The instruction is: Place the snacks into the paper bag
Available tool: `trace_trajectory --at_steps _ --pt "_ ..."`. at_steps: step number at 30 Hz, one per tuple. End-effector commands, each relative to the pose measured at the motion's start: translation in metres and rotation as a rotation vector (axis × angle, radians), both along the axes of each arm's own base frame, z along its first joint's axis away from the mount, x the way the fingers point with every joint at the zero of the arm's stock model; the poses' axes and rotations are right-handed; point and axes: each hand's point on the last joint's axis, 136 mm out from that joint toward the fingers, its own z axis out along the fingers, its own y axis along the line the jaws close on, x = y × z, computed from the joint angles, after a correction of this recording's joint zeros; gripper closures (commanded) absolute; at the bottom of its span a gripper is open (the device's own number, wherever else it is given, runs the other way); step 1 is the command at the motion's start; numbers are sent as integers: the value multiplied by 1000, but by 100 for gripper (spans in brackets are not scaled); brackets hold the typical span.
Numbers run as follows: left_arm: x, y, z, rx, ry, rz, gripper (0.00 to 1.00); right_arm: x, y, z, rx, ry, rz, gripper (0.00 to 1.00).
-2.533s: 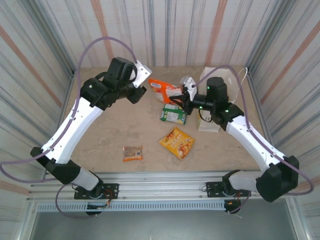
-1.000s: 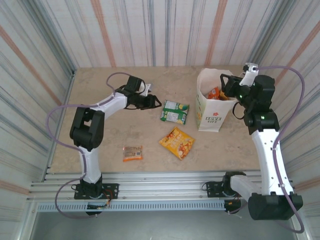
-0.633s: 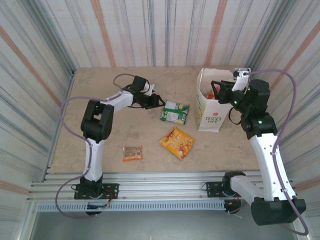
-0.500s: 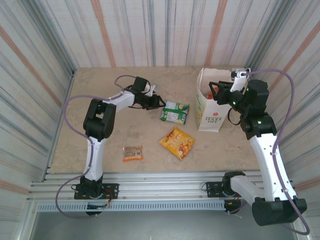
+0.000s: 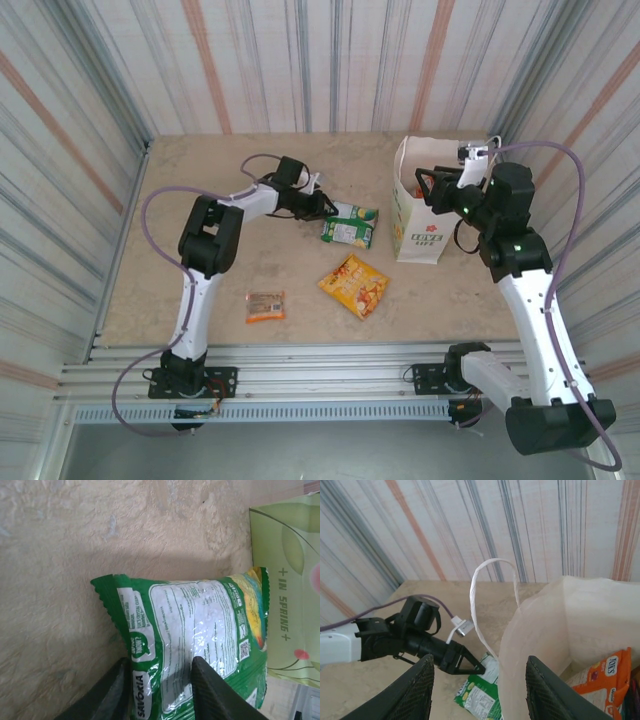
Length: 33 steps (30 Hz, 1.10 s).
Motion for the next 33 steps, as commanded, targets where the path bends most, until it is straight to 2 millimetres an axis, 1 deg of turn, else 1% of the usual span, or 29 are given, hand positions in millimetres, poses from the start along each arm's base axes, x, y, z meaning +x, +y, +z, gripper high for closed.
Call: trace_trajectory --at_steps 1,4,7,12,13,14,17,19,21,22,26,30,33 --pt "-1 -4 -3 -13 11 -8 75 -9 -2 2 -33 -24 -3 50" --pt "-1 -6 13 -52 -9 -24 87 -11 -3 3 -35 -32 -11 51" --pt "-3 -6 43 -80 -55 -49 95 -12 -4 4 -32 -41 -18 51" --pt "-12 3 102 -48 -198 -106 99 -14 3 6 -29 -49 26 50" --pt "-15 6 114 -32 -231 -119 100 -14 6 8 -32 -54 43 49" --pt "-19 10 131 -20 -275 -133 100 -15 9 8 -37 -58 65 49" --pt "-31 21 166 27 -380 -174 100 -17 20 13 -58 -73 139 48" --pt "-42 28 186 51 -447 -213 100 -17 28 15 -80 -78 190 47" --pt "-57 32 206 58 -532 -279 100 -20 37 17 -105 -85 247 45" --pt "-64 36 216 71 -580 -305 100 -17 44 12 -119 -70 283 44" --pt "-92 51 248 116 -707 -391 100 -21 74 3 -176 -56 422 40" --pt "-123 56 269 132 -804 -485 100 -26 102 -8 -230 -31 547 38" --pt "-145 54 282 93 -853 -540 100 -33 122 -15 -252 0 649 37"
